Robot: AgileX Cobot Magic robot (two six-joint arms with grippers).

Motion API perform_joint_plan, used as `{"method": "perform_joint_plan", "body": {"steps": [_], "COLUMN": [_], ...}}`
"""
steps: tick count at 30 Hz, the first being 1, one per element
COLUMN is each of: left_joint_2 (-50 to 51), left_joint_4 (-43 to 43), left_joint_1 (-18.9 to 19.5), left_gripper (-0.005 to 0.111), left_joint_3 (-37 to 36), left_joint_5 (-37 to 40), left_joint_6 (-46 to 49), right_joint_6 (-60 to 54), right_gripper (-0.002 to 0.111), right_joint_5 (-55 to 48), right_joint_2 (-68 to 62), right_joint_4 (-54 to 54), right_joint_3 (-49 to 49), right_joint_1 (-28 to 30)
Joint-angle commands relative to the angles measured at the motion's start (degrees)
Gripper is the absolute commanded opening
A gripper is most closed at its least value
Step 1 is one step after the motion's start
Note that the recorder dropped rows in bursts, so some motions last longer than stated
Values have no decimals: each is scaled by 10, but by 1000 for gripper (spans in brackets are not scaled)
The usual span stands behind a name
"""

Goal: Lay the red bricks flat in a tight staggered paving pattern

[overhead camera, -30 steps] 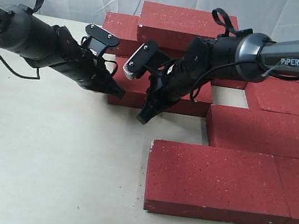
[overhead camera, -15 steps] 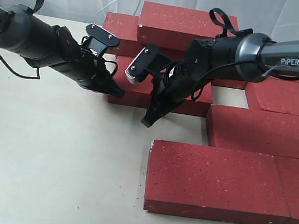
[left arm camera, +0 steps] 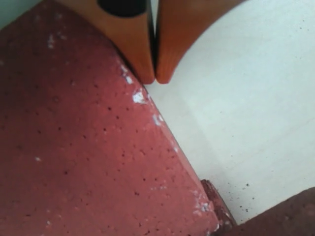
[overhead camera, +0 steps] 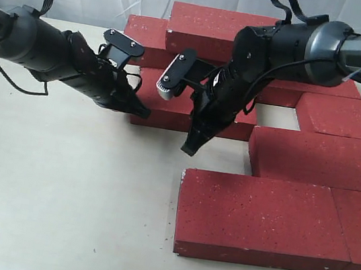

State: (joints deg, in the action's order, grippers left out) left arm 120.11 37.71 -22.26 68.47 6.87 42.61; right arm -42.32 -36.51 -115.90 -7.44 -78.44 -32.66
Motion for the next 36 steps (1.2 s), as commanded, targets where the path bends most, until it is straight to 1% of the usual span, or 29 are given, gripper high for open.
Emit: {"method": "perform_joint_plan", "body": {"steps": [1,4,9,18,21,29,33,36], "left_joint_2": [-2,-2,-2,-2,-2,-12,-15,-15], "left_joint_4": [4,8,-3,-6,-47,-46,-27,-23], "left_joint_1": [-2,-9,-30,-31,-24,22,24,13], "left_gripper": [0,0,0,0,0,0,0,0], "left_joint_3": [3,3,3,3,3,3,3,3], "left_joint_5": [6,8,3,-8,-2,34,33,12], "left_joint_6": [-1,-1,0,0,0,-4,-4,-4], "right_joint_6": [2,2,4,4,4,-10,-10,4], "right_gripper": [-1,-1,-1,-1,-1,-1,-1,-1], "right_joint_5": [-21,-19,-18,-9,-13,-19,-13,-6], "right_joint_2": [7,9,10,10,10,10,13,27], "right_joint_4": [15,6,-1,-22,-39,-48,-30,-19], "right_joint_3": [-2,-2,-2,-2,-2,-2,-2,-2], "right_joint_1": [12,20,34,35,35,33,33,33]}}
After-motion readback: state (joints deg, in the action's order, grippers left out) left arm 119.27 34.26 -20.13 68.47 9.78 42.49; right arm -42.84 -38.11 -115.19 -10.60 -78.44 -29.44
